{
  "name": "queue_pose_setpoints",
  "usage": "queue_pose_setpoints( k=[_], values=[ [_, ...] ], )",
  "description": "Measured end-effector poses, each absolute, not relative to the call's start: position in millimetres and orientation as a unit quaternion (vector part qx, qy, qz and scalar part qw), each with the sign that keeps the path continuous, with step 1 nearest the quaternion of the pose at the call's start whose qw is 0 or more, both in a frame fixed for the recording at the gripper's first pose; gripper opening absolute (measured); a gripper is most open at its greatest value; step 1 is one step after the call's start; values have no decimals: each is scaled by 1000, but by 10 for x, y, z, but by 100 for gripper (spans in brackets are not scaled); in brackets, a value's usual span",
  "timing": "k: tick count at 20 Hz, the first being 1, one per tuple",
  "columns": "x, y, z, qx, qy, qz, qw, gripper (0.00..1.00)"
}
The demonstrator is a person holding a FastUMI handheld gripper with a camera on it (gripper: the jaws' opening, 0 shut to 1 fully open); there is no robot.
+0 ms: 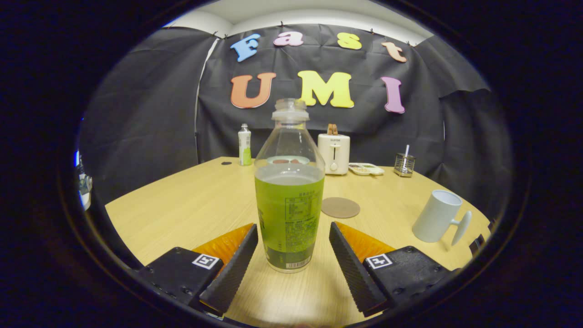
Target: Take the bottle from table, then pour the juice into the cup, finally place the bottle on the coaster
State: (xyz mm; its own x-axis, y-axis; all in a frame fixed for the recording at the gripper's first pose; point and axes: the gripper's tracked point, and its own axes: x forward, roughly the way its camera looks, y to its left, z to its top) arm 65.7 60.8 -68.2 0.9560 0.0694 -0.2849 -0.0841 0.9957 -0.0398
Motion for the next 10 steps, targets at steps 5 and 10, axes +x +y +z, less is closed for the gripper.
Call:
queue_pose_setpoints(
  k=[5,10],
  values=[
    [739,683,-804,-25,183,42,982,100],
    [730,642,-814,-9,205,43,978,96]
  ],
)
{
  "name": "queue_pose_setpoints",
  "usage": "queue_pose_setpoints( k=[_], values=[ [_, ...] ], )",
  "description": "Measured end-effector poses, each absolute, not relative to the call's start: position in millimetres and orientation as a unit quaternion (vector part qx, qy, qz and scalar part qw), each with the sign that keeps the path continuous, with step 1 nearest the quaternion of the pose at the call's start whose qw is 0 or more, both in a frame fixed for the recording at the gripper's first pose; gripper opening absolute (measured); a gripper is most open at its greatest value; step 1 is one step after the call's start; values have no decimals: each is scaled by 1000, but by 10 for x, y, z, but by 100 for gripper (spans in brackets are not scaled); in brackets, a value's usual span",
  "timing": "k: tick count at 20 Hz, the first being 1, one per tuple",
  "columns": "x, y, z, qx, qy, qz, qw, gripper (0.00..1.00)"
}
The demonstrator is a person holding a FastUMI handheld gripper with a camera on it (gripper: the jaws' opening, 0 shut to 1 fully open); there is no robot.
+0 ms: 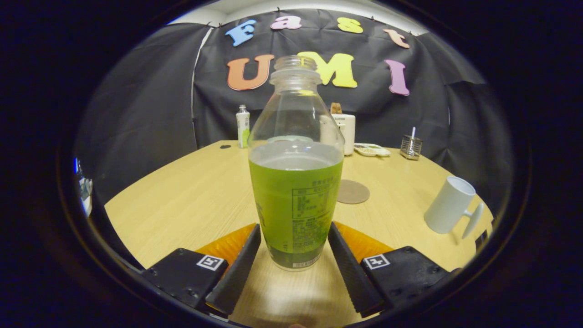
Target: Take the bottle from table, then pour the juice into the cup, finally place the bottle on the coaster
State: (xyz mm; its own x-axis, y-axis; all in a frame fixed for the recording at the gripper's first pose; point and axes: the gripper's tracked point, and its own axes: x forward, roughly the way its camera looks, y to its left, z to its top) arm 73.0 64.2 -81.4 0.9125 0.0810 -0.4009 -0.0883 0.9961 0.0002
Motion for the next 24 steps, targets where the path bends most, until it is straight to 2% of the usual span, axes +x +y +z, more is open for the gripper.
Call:
queue_pose_setpoints(
  k=[3,15,24],
  values=[
    [732,627,-814,2,207,45,977,83],
    [633,544,-489,143,206,144,957,80],
    [712,315,-93,318,178,196,910,79]
  ],
)
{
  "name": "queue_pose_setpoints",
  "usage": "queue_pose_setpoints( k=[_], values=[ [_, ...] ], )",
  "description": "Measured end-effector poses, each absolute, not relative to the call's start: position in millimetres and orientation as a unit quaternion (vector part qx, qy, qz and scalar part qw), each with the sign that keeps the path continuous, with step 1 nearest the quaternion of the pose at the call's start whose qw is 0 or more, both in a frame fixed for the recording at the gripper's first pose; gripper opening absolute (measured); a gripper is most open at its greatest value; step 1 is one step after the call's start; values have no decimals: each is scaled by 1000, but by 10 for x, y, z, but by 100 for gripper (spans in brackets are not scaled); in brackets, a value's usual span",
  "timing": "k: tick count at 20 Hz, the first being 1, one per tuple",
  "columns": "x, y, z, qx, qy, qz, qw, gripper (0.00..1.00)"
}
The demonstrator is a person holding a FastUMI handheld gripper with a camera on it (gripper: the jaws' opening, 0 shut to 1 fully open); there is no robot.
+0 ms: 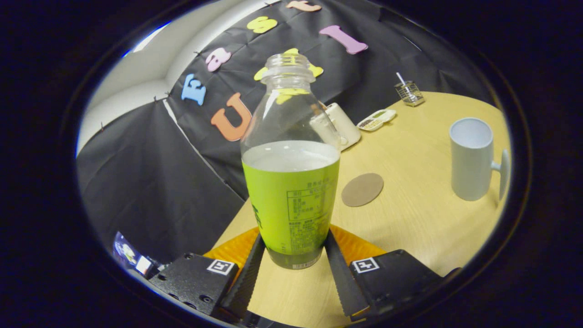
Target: Take the bottle from table, then pour the juice into the cup, finally place the bottle on the coaster
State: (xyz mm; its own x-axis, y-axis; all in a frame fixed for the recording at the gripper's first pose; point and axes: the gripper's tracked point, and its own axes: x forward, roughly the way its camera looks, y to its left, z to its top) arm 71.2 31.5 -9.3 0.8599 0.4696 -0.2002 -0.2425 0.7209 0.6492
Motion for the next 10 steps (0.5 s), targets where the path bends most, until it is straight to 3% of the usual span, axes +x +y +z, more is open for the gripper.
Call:
queue_pose_setpoints(
  k=[10],
  values=[
    [931,267,274,494,149,231,825,79]
  ],
)
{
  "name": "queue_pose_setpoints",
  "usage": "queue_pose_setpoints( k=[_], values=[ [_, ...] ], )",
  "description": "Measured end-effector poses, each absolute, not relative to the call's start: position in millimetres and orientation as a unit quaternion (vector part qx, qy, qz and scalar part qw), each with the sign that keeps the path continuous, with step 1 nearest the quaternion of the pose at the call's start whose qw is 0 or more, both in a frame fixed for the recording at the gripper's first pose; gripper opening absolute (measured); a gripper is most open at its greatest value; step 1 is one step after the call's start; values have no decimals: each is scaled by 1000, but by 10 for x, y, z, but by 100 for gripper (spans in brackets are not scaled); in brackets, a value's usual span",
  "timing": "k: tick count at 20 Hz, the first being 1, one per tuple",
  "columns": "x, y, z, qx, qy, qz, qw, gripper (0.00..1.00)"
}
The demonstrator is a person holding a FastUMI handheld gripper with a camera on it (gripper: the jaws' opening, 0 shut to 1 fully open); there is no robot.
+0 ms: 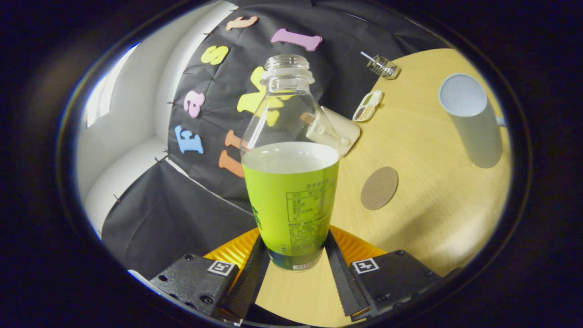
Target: Take the bottle from table, then pour the juice into the cup, finally place the bottle on the coaster
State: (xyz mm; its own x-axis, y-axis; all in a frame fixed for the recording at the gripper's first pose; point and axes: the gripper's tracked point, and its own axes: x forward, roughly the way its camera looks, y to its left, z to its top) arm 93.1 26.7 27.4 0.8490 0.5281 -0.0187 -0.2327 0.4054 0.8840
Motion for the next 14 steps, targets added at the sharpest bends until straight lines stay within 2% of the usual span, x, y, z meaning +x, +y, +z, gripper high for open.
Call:
queue_pose_setpoints(
  k=[14],
  values=[
    [991,51,663,642,83,230,726,79]
  ],
)
